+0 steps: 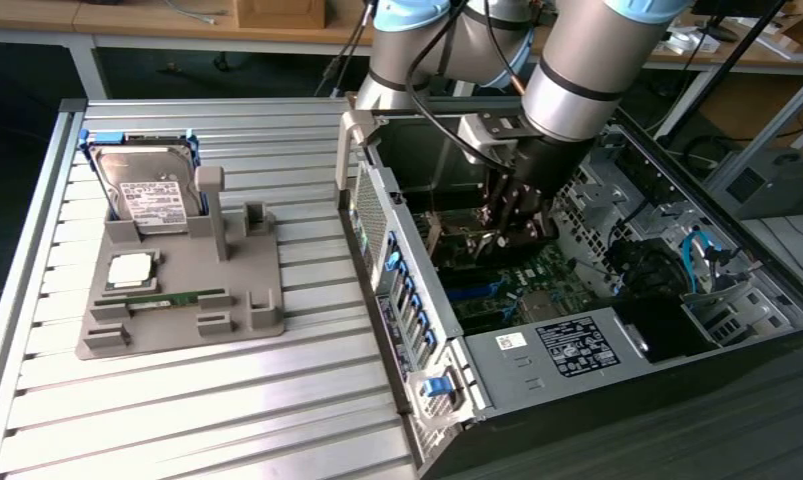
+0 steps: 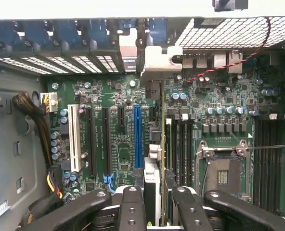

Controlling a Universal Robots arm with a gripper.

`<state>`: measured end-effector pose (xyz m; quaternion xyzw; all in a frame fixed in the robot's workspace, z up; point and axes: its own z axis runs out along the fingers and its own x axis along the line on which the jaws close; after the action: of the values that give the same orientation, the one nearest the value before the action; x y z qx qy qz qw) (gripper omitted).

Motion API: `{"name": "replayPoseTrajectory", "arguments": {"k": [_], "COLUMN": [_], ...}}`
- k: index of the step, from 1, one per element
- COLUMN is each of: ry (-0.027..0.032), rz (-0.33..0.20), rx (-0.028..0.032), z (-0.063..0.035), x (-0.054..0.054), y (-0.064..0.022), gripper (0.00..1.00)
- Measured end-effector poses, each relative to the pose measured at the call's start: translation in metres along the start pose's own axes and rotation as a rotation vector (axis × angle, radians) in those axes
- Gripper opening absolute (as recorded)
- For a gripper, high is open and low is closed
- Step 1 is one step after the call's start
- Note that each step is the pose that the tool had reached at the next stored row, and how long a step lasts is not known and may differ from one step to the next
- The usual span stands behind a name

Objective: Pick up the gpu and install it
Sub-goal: 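Insert the gpu into the slot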

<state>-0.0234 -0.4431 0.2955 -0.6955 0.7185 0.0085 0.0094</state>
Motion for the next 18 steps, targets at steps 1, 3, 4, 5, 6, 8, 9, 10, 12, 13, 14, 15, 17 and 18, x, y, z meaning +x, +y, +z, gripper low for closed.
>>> {"name": "replayPoseTrajectory", "arguments": {"k": [1,3,4,5,6,8,9,10,12,13,14,15,17,18], "ry": [0.0001,0.0001,0.0002,0.0001,0.0003,0.0002,0.0002,0.0002,0.0002,0.0001,0.0002,0.0002,0.0002,0.0002], "rz": [0.001,0.001,0.001,0.001,0.001,0.001,0.001,0.001,0.001,0.001,0.001,0.001,0.001,0.001], "rx": [0.0000,0.0000,0.0000,0.0000,0.0000,0.0000,0.0000,0.0000,0.0000,0.0000,0.0000,0.0000,0.0000,0.0000], "z": [0.0001,0.0003,0.0003,0.0004,0.0004,0.0004,0.0005,0.0005,0.0005,0.0006,0.0005,0.0005,0.0006,0.0006], "x": [0.001,0.004,0.004,0.005,0.006,0.007,0.007,0.008,0.008,0.008,0.009,0.009,0.009,0.009], "y": [0.0003,0.0017,0.0018,0.0025,0.0034,0.0041,0.0047,0.0054,0.0065,0.0072,0.0079,0.0087,0.0102,0.0111], "gripper": [0.27,0.27,0.27,0.27,0.27,0.27,0.27,0.27,0.27,0.27,0.27,0.27,0.27,0.27]}}
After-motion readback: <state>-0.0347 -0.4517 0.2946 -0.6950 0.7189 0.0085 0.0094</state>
